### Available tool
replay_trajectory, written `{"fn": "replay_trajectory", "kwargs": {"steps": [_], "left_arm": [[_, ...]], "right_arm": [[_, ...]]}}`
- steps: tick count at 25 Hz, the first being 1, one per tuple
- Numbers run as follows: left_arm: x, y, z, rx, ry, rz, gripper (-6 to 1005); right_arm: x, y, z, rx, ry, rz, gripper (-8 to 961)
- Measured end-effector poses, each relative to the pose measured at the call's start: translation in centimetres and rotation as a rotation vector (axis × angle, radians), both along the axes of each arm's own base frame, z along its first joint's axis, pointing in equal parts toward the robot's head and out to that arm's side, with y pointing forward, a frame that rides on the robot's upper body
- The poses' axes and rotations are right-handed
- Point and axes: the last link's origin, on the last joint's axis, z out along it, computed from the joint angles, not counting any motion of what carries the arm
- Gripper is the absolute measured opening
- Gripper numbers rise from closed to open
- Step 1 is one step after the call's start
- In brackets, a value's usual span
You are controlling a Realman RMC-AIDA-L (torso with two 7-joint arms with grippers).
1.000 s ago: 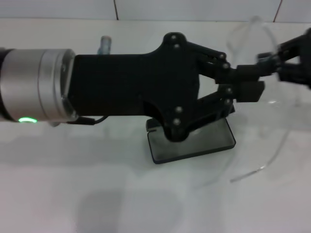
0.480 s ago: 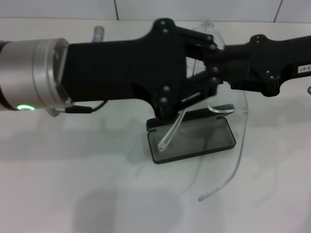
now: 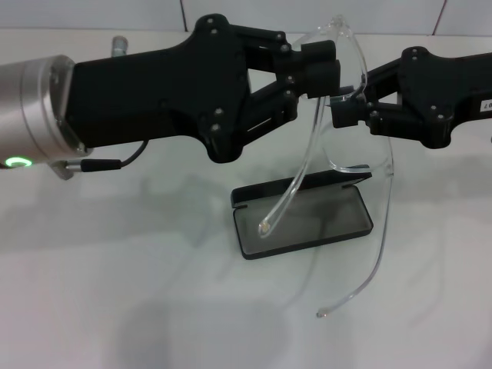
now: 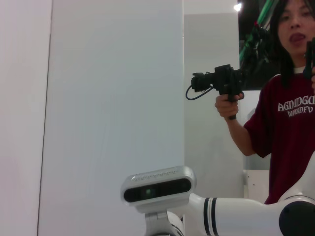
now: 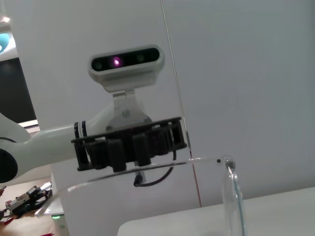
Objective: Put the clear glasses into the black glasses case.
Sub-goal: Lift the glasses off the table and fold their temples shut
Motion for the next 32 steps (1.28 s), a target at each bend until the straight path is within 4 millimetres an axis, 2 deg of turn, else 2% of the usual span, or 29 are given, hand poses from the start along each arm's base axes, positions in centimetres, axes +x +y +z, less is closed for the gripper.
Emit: {"fn": "replay_trajectory", "kwargs": {"steps": [8,19,32], "left_arm": [[-0.4,0.6,-1.3,-0.048,-0.022,0.003,112],[-1.1,1.0,-2.0,-0.053,-0.069,0.021,113],[-0.8,0.6,-2.7,-0.039,-0.117,-0.011,112]], "right_arm": [[-0.3,0.0,-0.1,0.006,0.024,0.01,118],[-0.4,0.0,-0.6,-0.012,0.057,0.01,119],[-0.3,0.0,-1.1,-0.028,0.067,0.006,118]]}}
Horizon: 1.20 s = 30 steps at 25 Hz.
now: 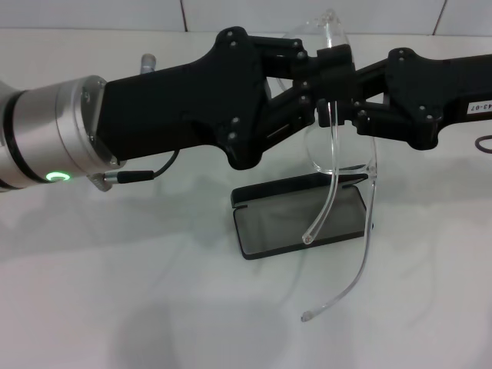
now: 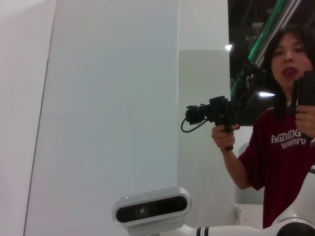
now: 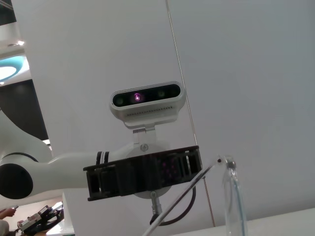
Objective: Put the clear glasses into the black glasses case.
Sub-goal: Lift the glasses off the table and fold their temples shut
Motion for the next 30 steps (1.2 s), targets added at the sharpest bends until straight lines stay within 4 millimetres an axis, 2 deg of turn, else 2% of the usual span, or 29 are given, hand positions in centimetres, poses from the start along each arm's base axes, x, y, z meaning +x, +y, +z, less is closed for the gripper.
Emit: {"fn": "replay_trajectory", "kwargs": {"steps": [11,30], "left_arm": [[-0.6,0.3,-0.9,0.001,-0.005,0.033,113],[-1.4,0.4,-1.1,0.031,-0.01,0.06,112]], "right_arm": [[-0.1,-0.1,-0.1,-0.005,0.024,0.0,118],[0.0,-0.2,-0.1,-0.005,0.05,0.003,118]]}}
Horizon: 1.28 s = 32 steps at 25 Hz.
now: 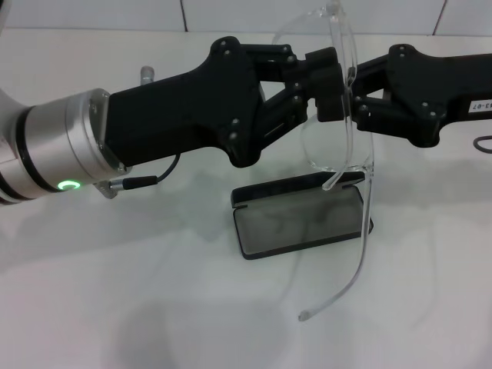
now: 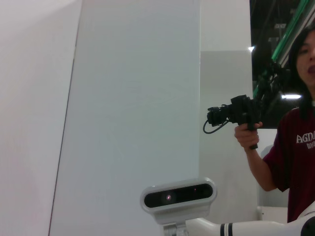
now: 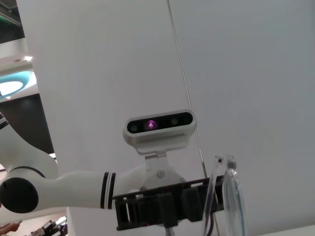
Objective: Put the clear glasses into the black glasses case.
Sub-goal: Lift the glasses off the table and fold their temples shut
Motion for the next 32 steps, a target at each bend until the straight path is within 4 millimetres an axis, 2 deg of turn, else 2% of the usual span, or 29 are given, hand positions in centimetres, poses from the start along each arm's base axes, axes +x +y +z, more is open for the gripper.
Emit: {"fn": "replay_trajectory", "kwargs": {"steps": [6,11,14,20,24,28,32], "left_arm": [[0.1,-0.1,0.0,-0.006,-0.004,-0.005,112],[0.1,-1.2,0.7,-0.034,-0.048,-0.065,113],[-0.1,-1.8,1.4,-0.04,-0.069,-0.095,113],[-0.5,-2.5,1.5,-0.054,-0.069,-0.118,105],[-0.4,-3.0,1.0,-0.087,-0.049,-0.155,100],[0.6,-3.7,-0.2,-0.135,-0.04,-0.222,95],[1.9,-4.2,-1.1,-0.159,-0.055,-0.288,81]], "right_arm": [[0.4,-0.1,0.5,0.02,0.023,-0.007,118],[1.5,-0.1,1.7,0.065,0.064,-0.051,118],[2.0,-0.7,3.2,0.066,0.146,-0.05,118],[2.9,-2.4,8.0,0.056,0.452,0.005,118],[3.3,-2.6,9.4,0.11,0.54,0.008,118],[3.0,-2.6,9.4,0.175,0.603,0.04,118],[2.1,-1.7,7.7,0.168,0.622,0.057,118]]}}
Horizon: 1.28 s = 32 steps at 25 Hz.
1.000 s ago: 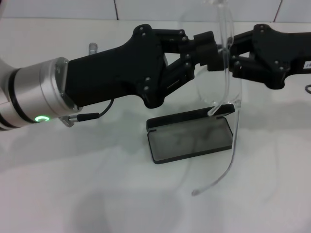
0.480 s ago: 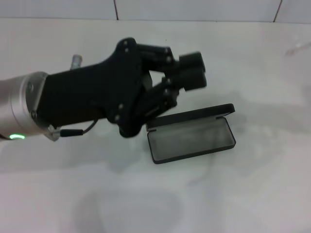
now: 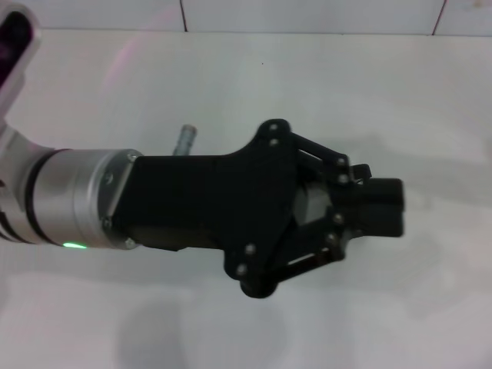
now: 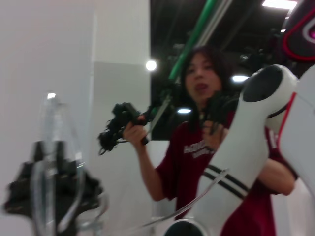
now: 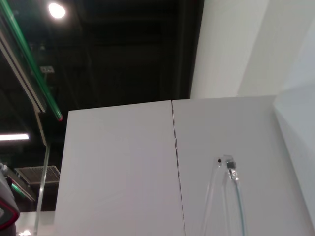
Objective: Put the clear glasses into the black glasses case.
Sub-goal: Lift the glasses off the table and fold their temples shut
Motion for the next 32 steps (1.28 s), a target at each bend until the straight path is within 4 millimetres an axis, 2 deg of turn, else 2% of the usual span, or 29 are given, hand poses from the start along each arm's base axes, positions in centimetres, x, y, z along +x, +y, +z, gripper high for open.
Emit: {"fn": "replay_trajectory", "kwargs": {"steps": [5,10,21,32], "left_arm": [[1.0,-0.1,-0.4,-0.009,-0.036,-0.036,73],[1.3,0.0,-0.1,0.012,-0.076,-0.041,69],[1.6,0.5,0.6,0.046,-0.126,-0.029,67],[0.2,2.5,-0.5,0.053,-0.127,0.094,67]], "right_arm": [[-1.0,0.8,-2.1,0.0,-0.01,0.002,118],[-1.5,1.4,-3.8,-0.019,-0.091,-0.016,118],[-1.1,1.5,-5.7,-0.034,-0.187,-0.033,118],[-1.6,1.2,-7.3,-0.068,-0.27,0.014,117]]}}
